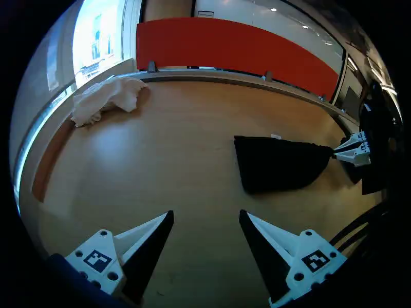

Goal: Fold towel

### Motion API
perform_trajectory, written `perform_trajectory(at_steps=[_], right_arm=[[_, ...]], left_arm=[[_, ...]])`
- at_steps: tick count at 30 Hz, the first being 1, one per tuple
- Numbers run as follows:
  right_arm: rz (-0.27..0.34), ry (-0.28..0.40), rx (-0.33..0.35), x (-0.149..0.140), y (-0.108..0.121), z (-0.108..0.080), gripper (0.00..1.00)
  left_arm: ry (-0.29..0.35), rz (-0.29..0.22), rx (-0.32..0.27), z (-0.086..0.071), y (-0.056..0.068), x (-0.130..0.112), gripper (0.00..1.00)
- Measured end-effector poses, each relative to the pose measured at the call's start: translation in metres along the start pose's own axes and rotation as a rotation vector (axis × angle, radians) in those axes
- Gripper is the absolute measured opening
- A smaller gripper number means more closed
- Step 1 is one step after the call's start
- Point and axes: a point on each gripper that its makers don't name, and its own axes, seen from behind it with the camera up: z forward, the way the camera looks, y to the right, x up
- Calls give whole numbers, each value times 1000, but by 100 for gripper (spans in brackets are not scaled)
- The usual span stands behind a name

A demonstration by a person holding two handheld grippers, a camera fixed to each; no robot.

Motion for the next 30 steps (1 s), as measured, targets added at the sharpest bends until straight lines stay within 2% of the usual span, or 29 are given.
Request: perform_trajectory(at_steps=[9,17,30], right_arm=[[-72,59,9,51,-5,1,5],[-109,100,29,85,-15,7,5],[-130,108,56,100,-29,13,5]], left_arm=[[11,-24,-3,-2,-1,0,94],[20,-29,5,-5,-4,2,95],[27,-35,6,-9,-8,1,94]])
